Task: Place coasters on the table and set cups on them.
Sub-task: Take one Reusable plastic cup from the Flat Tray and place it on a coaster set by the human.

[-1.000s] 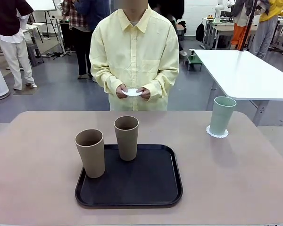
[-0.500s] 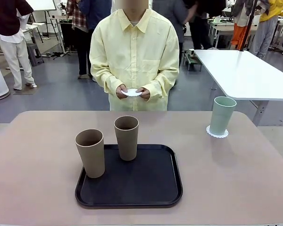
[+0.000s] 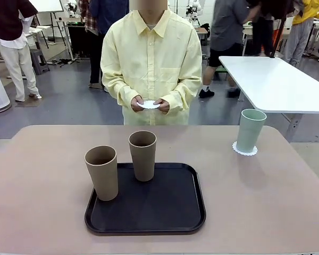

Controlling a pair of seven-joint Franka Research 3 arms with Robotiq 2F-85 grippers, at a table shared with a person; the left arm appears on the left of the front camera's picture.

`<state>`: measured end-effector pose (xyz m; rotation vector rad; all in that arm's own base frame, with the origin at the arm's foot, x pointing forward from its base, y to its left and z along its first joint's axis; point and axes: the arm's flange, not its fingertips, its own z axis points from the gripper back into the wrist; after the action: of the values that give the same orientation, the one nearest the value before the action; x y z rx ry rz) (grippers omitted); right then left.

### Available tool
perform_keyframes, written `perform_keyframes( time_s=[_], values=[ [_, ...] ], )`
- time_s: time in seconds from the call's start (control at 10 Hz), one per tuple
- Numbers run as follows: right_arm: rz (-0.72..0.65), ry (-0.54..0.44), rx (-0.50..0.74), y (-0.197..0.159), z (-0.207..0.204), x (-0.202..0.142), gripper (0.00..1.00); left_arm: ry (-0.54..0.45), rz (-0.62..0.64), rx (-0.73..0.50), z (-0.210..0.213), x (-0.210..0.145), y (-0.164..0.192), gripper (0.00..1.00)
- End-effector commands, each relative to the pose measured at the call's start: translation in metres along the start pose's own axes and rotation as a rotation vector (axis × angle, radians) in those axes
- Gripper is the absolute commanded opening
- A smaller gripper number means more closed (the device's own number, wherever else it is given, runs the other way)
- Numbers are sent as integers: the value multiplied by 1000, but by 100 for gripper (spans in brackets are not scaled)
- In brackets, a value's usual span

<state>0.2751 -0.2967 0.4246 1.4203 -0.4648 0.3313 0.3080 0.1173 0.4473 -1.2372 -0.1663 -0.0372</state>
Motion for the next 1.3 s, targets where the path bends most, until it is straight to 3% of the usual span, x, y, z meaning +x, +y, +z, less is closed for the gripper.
perform_keyframes(
  time_s=[0.0, 0.4, 0.5, 1.2],
  values=[
    [-56, 73, -29, 0, 25, 5, 100, -8, -4, -12, 1, 0, -1, 100],
    [-169, 92, -120, -13, 22, 12, 100, -8, -4, -12, 1, 0, -1, 100],
    [-112, 78, -79, -7, 19, 6, 100, -8, -4, -12, 1, 0, -1, 100],
    [-112, 78, -79, -7, 19, 6, 100, -8, -4, -12, 1, 0, -1, 100]
  ],
)
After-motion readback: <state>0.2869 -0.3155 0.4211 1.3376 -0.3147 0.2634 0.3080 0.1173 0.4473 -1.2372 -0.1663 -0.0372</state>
